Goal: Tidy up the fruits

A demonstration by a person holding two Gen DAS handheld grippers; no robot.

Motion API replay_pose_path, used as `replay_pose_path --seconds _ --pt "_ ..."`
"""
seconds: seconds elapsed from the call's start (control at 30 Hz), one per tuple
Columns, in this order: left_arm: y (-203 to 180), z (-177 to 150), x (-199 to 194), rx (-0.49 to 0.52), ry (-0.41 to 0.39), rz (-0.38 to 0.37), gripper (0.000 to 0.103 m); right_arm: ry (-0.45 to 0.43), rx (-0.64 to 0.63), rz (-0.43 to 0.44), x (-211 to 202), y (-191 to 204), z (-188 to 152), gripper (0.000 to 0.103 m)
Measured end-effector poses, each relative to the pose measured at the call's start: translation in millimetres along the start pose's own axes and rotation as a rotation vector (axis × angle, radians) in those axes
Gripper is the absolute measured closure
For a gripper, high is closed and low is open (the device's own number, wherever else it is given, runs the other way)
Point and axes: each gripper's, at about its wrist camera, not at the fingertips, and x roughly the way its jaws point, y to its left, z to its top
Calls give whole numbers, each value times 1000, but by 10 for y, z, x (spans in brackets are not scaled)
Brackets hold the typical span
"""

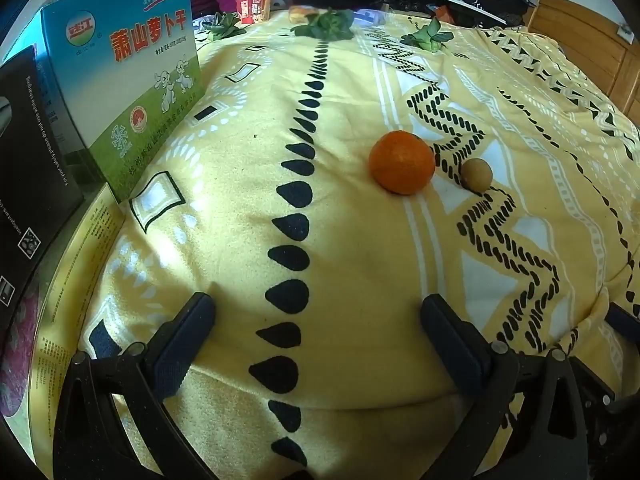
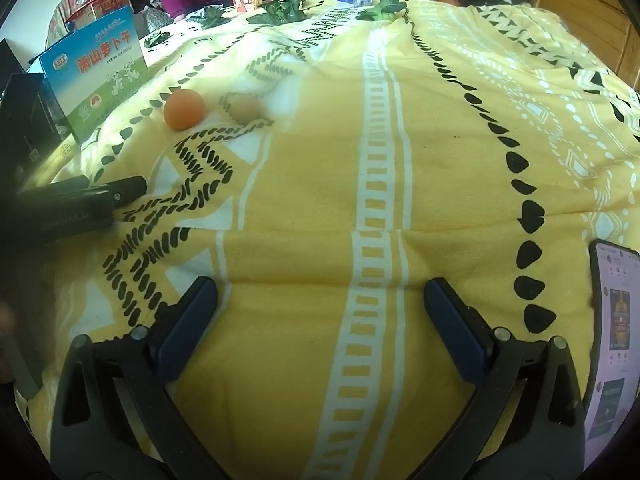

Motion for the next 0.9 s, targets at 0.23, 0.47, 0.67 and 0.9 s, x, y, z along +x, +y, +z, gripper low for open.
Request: replay_pose_path --seconds 0.23,0.47,0.67,0.9 --pt "-3 -14 -2 7 -7 -4 0 4 -5 -8 29 10 7 0" --pt "5 4 20 11 -7 -4 0 4 -6 -9 32 7 2 0" --pt "2 19 37 11 -8 -4 0 4 -6 -8 35 3 4 0" --pt "-4 37 61 15 -10 -1 0 5 -6 -7 49 0 15 0"
